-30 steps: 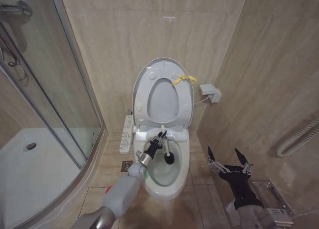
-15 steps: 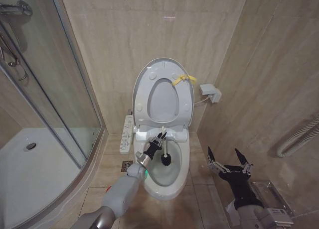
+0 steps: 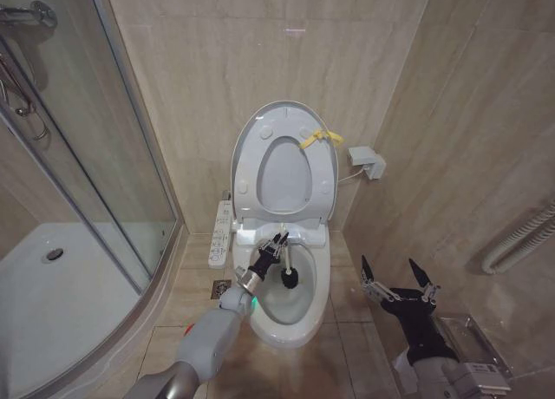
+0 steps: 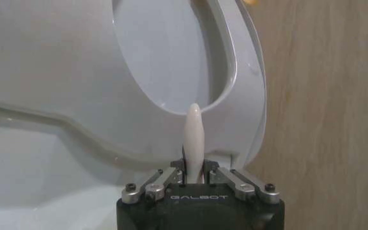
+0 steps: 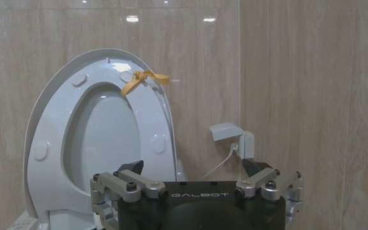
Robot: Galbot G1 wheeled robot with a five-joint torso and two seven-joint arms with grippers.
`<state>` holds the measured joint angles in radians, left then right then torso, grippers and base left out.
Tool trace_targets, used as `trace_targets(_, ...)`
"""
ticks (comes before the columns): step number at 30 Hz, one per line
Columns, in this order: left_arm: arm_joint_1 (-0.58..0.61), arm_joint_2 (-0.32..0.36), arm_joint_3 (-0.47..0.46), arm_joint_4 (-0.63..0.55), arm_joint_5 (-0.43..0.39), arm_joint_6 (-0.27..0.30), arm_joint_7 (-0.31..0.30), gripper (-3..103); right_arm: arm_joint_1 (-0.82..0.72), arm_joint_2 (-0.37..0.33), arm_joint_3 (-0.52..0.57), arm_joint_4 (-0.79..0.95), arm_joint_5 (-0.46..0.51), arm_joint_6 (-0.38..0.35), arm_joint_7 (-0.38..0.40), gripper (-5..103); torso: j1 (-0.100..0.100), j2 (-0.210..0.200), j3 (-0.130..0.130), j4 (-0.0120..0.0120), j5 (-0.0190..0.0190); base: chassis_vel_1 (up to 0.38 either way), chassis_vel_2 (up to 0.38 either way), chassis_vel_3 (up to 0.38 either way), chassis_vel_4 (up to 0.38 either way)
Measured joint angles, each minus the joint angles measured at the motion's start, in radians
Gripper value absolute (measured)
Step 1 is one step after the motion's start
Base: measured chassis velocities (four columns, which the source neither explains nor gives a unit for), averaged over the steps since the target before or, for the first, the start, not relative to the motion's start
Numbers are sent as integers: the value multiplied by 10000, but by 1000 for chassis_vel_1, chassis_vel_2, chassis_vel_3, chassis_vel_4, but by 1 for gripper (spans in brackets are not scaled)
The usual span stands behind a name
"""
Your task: Open the toilet lid, clean the toilet bowl with a toilet brush, close the toilet lid, and flush.
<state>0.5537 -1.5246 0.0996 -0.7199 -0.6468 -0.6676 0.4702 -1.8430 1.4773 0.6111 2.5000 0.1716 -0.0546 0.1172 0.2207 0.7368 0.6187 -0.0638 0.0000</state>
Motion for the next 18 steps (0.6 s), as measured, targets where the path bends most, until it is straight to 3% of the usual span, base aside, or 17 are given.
trace_targets(3, -13, -114, 101, -268, -609, 230, -127, 19, 0, 0, 0, 0, 0, 0, 0, 100, 0, 0, -1, -5, -1, 0, 0, 0, 0)
trace_targets(13, -50, 7, -143, 249, 705, -238, 82, 19, 0, 0, 0, 0, 0, 0, 0, 100, 0, 0, 0, 1, 0, 0, 0, 0, 0)
trace_targets(18, -95, -127, -129, 77, 334, -251, 17, 19, 0, 1, 0, 0, 0, 0, 0, 100, 0, 0, 0, -2, -1, 0, 0, 0, 0)
